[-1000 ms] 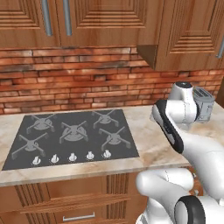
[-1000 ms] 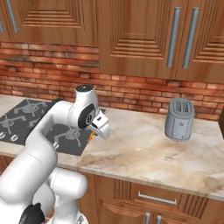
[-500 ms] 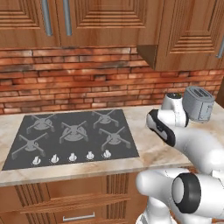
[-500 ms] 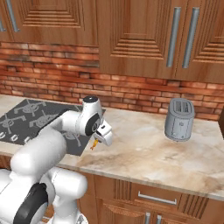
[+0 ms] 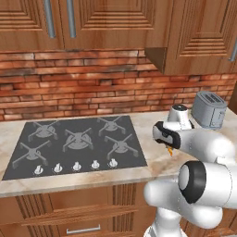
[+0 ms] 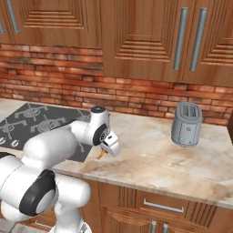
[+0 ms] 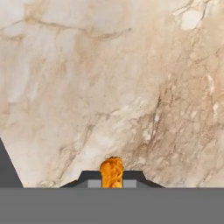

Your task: Open the fridge, remove the mango, lemon wedge, and shrimp, and place them on any counter.

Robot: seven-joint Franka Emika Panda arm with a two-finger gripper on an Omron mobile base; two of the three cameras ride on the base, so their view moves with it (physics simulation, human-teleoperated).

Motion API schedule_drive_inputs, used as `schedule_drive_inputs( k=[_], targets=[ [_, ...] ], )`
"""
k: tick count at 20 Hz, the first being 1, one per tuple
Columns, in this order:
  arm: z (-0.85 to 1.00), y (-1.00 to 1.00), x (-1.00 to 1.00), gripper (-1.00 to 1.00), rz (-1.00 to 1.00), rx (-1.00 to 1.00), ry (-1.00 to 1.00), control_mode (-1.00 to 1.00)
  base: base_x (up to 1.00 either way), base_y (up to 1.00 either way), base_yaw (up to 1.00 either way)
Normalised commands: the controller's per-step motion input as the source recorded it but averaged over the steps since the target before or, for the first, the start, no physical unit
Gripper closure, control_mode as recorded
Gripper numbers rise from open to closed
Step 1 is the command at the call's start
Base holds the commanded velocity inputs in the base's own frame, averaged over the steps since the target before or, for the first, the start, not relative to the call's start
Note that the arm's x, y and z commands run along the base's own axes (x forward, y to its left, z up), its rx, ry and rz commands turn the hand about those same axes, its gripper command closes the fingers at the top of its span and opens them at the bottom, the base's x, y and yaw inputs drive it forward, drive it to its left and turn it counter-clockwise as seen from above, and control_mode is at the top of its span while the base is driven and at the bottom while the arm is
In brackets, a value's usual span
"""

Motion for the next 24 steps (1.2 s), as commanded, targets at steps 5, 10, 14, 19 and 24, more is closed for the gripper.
schedule_drive_inputs(
  k=[5,10,14,19,24],
  targets=[
    [-0.41,-0.01,0.39,1.0,0.0,0.0,0.01,-1.0,0.0,0.0,0.0],
    [-0.42,-0.01,0.26,1.0,-0.01,0.0,0.0,-1.0,0.0,0.0,0.0],
    [-0.38,-0.06,0.11,1.0,-0.01,0.0,0.0,-1.0,0.0,0.0,0.0],
    [-0.07,-0.03,0.0,-1.0,0.0,0.01,0.0,-1.0,0.0,0.0,0.0],
    [0.0,-0.01,0.0,-1.0,0.0,0.01,0.0,-1.0,0.0,0.0,0.0]
  ],
)
